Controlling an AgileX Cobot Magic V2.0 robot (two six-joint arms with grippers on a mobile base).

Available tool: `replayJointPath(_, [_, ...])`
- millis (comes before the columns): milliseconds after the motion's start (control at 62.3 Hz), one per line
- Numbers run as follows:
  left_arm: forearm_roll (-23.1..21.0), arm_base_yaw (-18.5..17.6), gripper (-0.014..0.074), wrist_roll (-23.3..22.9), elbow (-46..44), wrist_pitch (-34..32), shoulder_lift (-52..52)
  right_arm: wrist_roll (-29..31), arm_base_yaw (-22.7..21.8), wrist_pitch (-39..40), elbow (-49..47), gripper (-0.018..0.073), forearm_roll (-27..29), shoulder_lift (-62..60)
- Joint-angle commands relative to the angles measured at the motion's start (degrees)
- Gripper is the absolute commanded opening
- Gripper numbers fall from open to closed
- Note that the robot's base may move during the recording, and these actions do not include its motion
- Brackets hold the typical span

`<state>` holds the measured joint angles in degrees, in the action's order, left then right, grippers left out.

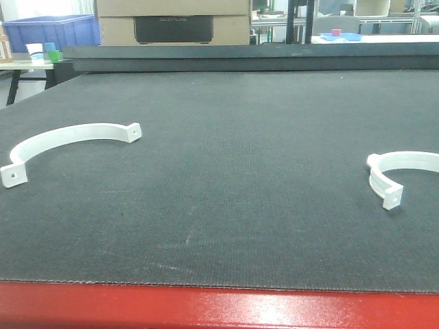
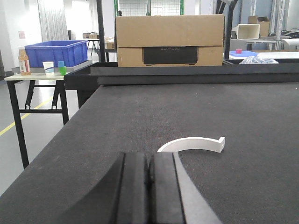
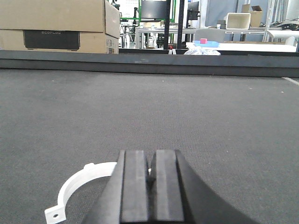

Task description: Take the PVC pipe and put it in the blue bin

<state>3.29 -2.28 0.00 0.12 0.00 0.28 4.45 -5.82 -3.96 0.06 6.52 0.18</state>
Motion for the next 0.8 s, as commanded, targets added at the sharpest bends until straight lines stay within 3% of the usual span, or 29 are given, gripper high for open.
replayJointPath(0, [0.03,-0.08,-0.0111,0.0,-0.12,-0.49,-0.28,0.1,-0.24,0.91,-0.06,-0.0168,-0.41,-0.18])
replayJointPath(498, [0.03,-0.08,-0.0111,0.0,-0.12,-0.49,-0.28,0.1,-0.24,2.02,-3.93,-0.0168,2.86,-0.18])
replayJointPath(787, [0.03,-0.08,-0.0111,0.0,-0.12,-0.49,-0.28,0.1,-0.24,-15.36,-17.88,-0.0168,5.65,1.2])
